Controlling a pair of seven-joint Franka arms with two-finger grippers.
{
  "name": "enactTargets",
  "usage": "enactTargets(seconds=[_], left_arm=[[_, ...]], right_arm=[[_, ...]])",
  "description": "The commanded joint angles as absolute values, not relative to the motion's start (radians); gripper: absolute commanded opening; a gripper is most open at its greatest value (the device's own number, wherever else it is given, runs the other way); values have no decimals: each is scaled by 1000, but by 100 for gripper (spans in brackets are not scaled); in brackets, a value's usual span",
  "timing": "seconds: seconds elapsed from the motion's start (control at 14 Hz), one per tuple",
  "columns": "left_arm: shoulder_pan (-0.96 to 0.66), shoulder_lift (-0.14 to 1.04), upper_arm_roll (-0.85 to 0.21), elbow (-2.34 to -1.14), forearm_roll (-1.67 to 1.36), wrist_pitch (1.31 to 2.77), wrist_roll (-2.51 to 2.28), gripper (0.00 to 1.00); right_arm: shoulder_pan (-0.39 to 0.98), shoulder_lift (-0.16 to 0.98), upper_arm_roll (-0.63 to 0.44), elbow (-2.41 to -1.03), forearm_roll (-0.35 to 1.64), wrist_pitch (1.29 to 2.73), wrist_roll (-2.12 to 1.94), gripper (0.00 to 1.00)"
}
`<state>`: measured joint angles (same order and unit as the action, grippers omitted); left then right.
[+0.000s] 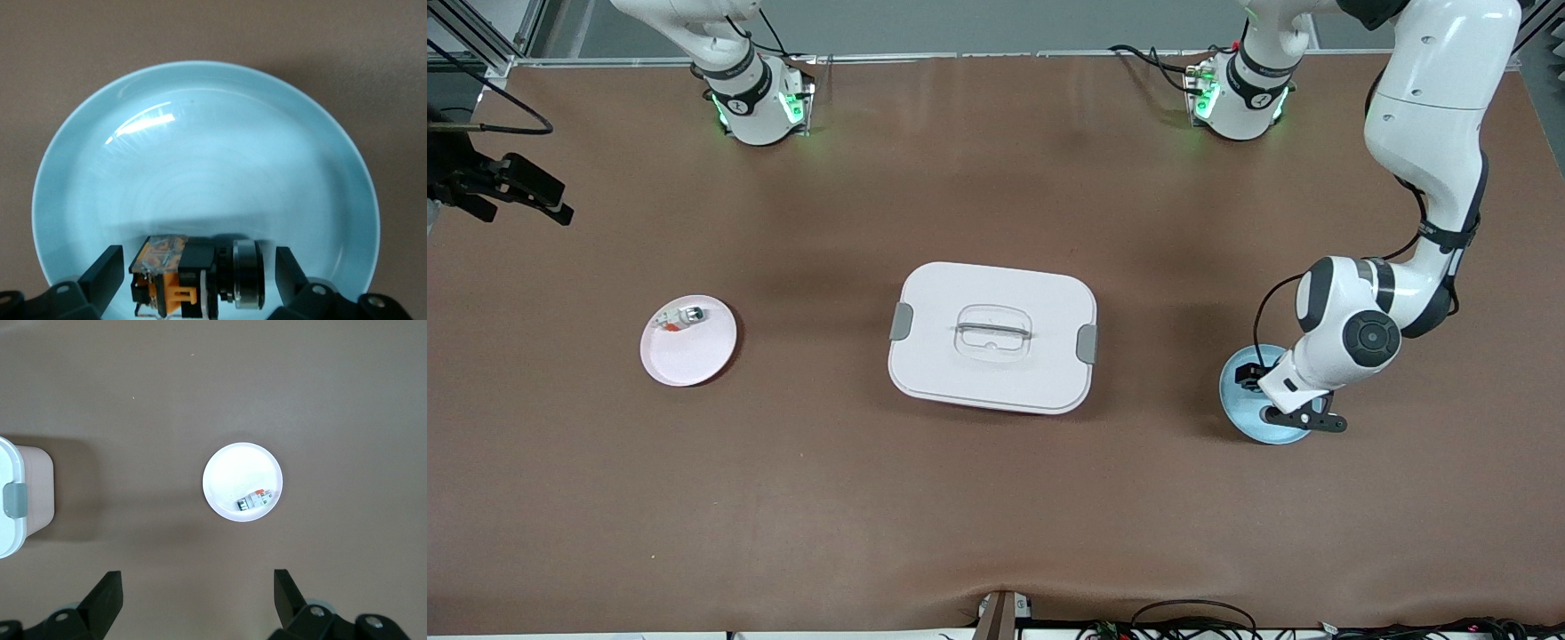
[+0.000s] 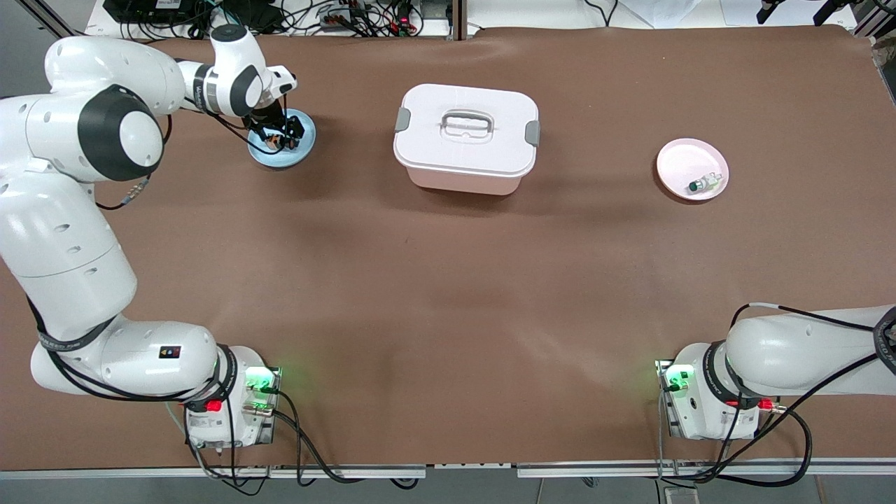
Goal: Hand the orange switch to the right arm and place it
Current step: 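Close the left gripper on the black-orange switch and lift it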
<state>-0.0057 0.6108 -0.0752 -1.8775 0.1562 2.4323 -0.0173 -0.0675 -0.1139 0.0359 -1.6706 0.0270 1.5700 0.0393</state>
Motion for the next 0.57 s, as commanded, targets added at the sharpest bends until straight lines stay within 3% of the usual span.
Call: enactTargets(seconds=[0.0, 0.21, 0.36, 0.5], left_arm=[[-3, 603, -75, -1901, 176, 2447, 0, 100], [-3, 600, -75, -1901, 178, 2447, 0, 100], [-5, 598, -75, -1902, 179, 2447, 2, 50], [-5, 595, -75, -1901, 178, 2447, 0, 23]], right_arm=[[-72, -129, 38, -1686, 41, 1563, 29, 100], [-74, -129, 38, -1689, 43, 1539, 31, 100], [-71, -129, 40, -1692, 43, 1531, 31, 100], [-72, -129, 40, -1695, 43, 1529, 31, 100]])
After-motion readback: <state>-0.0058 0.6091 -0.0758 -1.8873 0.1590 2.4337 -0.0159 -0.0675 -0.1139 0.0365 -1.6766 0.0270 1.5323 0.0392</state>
